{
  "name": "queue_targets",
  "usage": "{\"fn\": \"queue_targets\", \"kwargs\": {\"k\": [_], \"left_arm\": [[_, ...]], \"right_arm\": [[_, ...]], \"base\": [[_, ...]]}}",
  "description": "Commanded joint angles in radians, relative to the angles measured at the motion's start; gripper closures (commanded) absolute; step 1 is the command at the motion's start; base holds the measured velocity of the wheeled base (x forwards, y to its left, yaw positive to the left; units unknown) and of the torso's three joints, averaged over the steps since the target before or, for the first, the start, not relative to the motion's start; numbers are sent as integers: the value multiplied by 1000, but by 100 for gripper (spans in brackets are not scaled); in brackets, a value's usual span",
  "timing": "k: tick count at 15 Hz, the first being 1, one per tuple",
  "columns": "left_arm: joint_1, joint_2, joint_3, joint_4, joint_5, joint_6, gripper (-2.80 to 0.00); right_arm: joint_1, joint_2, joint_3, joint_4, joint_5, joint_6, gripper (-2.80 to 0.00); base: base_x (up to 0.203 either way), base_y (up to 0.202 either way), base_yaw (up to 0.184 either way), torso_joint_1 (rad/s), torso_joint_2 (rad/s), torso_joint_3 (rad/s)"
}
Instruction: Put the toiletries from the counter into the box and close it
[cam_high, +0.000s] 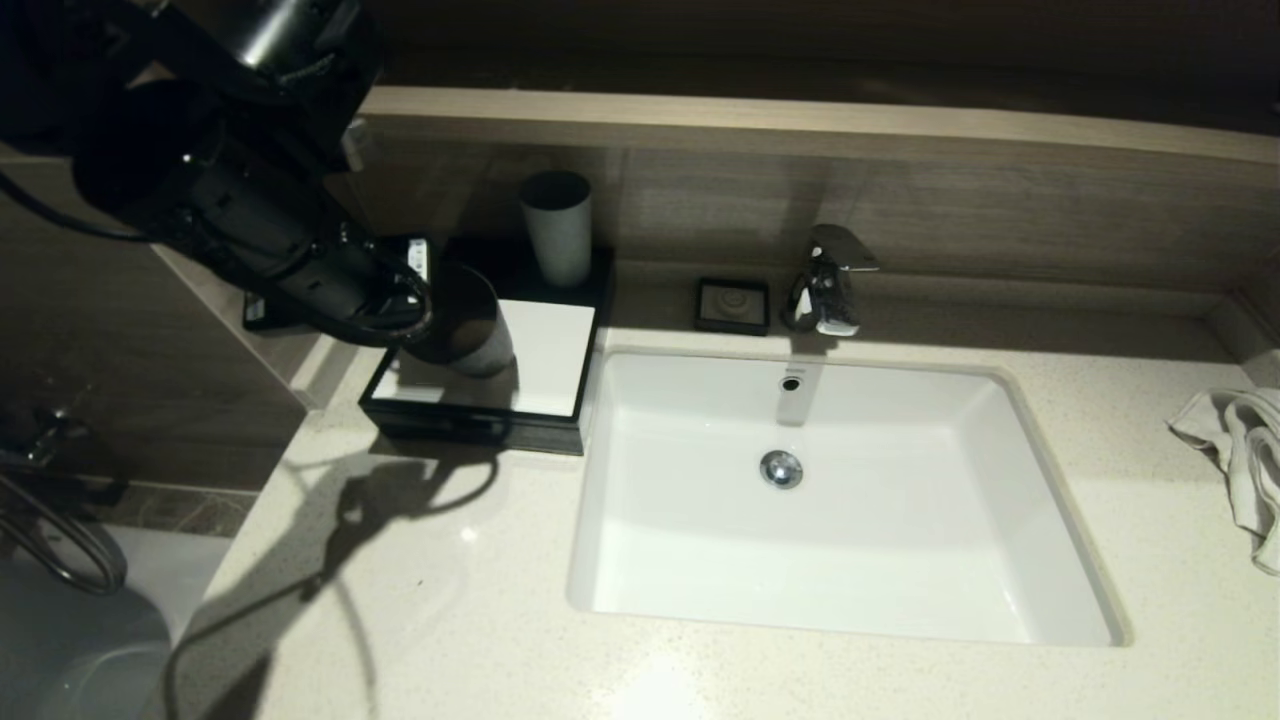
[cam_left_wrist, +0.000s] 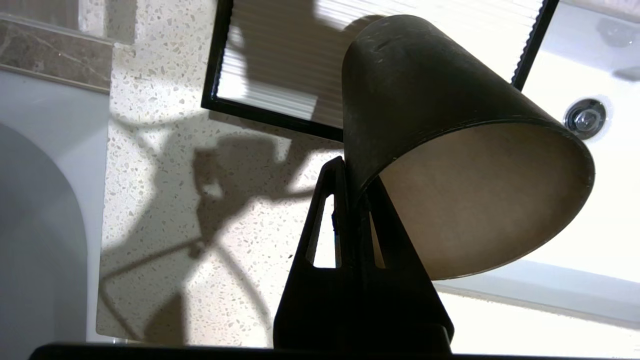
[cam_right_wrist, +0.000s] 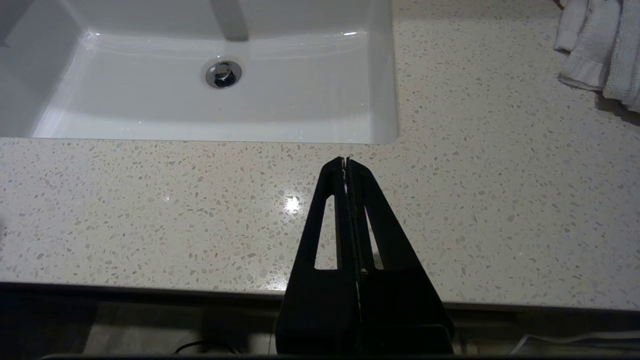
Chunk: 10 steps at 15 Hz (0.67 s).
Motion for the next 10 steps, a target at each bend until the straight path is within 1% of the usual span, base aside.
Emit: {"fn": "queue_targets", "kwargs": {"k": [1, 4, 7, 8, 10], "left_arm": [[12, -14, 0, 5, -1, -16, 0], [18, -51, 1, 27, -12, -52, 0], [15, -89, 2, 166, -33, -56, 0], [15, -88, 2, 220, -57, -56, 0], [15, -64, 5, 307, -142, -58, 0]], "right_arm": [[0, 1, 0, 0, 0, 0, 0], [0, 0, 0, 0, 0, 0, 0], [0, 2, 0, 0, 0, 0, 0], [0, 1, 0, 0, 0, 0, 0], [0, 1, 0, 0, 0, 0, 0]], "base": [[0, 0, 0, 0, 0, 0], [0, 0, 0, 0, 0, 0], [0, 0, 0, 0, 0, 0], [0, 0, 0, 0, 0, 0], [0, 0, 0, 0, 0, 0]]}}
